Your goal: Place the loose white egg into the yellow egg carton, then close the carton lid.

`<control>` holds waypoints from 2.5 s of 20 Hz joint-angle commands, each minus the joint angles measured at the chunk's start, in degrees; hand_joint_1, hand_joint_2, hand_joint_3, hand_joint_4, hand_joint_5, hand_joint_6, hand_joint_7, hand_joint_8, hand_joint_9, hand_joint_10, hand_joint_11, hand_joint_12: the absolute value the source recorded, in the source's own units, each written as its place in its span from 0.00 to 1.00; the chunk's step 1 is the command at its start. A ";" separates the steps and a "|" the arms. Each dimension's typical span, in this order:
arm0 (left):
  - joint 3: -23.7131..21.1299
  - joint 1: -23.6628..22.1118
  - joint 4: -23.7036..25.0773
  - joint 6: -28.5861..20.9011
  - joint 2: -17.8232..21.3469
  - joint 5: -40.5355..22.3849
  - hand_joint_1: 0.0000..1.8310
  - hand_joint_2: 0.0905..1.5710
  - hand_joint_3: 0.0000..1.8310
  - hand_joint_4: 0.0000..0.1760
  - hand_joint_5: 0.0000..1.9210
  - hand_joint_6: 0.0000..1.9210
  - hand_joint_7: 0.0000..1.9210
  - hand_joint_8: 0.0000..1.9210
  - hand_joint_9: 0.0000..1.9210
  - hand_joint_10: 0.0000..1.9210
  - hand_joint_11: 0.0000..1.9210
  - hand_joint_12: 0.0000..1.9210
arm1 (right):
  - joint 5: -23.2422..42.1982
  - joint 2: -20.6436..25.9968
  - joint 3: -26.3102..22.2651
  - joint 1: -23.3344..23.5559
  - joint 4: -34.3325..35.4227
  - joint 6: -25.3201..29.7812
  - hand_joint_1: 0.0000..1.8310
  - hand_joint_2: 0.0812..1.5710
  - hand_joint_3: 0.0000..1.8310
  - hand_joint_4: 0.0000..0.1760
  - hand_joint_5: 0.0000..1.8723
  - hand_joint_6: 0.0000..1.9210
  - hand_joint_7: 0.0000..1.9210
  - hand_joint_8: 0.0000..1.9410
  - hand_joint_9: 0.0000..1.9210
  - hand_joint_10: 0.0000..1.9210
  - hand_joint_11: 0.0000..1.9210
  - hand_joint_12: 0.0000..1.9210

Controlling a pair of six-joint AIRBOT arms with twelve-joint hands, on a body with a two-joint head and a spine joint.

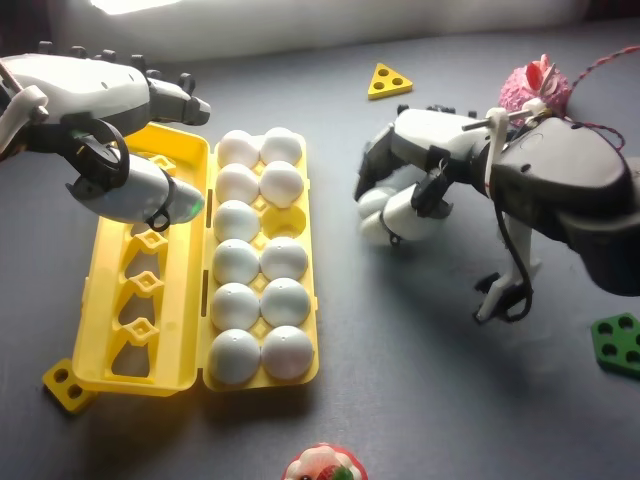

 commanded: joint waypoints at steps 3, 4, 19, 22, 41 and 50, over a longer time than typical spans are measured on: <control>0.86 -0.67 2.05 0.18 0.12 1.37 0.28 0.78 0.00 0.31 0.11 0.00 0.13 0.00 0.16 0.00 0.00 0.49 | 2.04 0.95 -2.12 1.22 -10.83 7.16 0.64 0.67 0.00 0.00 0.57 0.44 0.34 0.00 0.11 0.01 0.01 0.01; 1.09 -0.67 2.05 0.18 0.12 1.26 0.28 0.78 0.00 0.31 0.11 0.00 0.13 0.00 0.16 0.00 0.00 0.49 | 2.56 0.88 -2.40 1.02 -13.89 9.97 0.64 0.67 0.00 0.00 0.57 0.44 0.34 0.00 0.11 0.01 0.01 0.01; 1.53 -0.58 1.21 0.18 0.32 0.52 0.28 0.78 0.00 0.32 0.13 0.00 0.12 0.00 0.15 0.00 0.00 0.51 | 11.56 -6.73 3.80 -1.83 -36.55 40.22 0.64 0.66 0.00 0.00 0.58 0.44 0.34 0.00 0.11 0.00 0.00 0.03; 1.50 -0.59 1.21 0.18 0.32 0.52 0.28 0.78 0.00 0.34 0.13 0.00 0.13 0.00 0.15 0.00 0.00 0.50 | 11.77 -8.09 5.40 -1.87 -36.60 40.64 0.64 0.66 0.00 0.00 0.58 0.43 0.32 0.00 0.09 0.00 0.00 0.00; 1.81 -0.67 1.16 0.18 0.32 0.53 0.29 0.78 0.00 0.35 0.13 0.00 0.14 0.00 0.15 0.00 0.00 0.50 | 12.93 -11.08 7.56 -4.24 -39.37 43.74 0.56 0.62 0.00 0.00 0.31 0.18 0.20 0.00 0.07 0.00 0.00 0.00; 1.81 -0.71 1.13 0.17 0.32 0.56 0.29 0.78 0.00 0.33 0.12 0.00 0.13 0.00 0.15 0.00 0.00 0.49 | 12.96 -8.16 6.58 -2.20 -40.54 44.75 0.40 0.61 0.00 0.02 0.10 0.01 0.07 0.00 0.03 0.00 0.00 0.00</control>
